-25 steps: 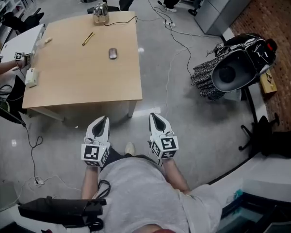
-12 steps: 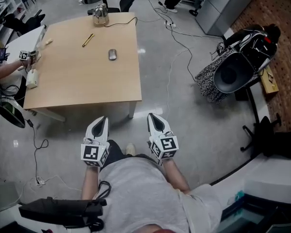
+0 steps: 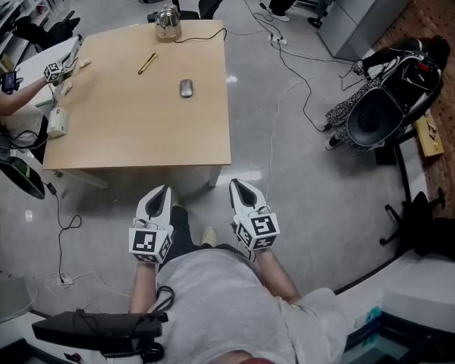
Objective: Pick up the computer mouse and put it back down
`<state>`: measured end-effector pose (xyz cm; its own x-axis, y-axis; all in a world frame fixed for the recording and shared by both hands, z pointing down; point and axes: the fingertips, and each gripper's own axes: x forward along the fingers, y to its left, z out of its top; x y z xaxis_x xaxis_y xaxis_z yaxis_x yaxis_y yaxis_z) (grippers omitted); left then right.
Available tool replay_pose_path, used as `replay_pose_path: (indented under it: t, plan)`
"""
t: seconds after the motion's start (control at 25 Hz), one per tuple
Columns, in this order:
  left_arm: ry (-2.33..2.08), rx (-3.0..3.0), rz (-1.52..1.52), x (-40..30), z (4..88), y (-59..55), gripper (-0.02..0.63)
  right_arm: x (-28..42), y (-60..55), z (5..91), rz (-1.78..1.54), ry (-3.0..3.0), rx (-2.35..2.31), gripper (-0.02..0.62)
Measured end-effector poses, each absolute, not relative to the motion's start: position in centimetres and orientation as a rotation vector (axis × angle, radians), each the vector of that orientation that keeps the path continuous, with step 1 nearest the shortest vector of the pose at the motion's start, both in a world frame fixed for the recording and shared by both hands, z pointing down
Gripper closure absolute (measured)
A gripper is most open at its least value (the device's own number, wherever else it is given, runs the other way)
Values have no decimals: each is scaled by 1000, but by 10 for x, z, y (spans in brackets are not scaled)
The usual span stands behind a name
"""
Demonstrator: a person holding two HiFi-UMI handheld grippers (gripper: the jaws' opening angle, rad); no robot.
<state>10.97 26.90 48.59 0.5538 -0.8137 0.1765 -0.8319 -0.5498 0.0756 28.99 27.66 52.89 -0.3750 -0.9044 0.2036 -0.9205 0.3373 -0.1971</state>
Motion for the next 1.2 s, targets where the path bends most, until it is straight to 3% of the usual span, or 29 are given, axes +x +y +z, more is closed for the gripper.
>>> replay_pose_path:
  t: [1.2]
  plan:
    - [-1363,2641,143,33,479,57,586,223,70,505,392,-2490,1762,589]
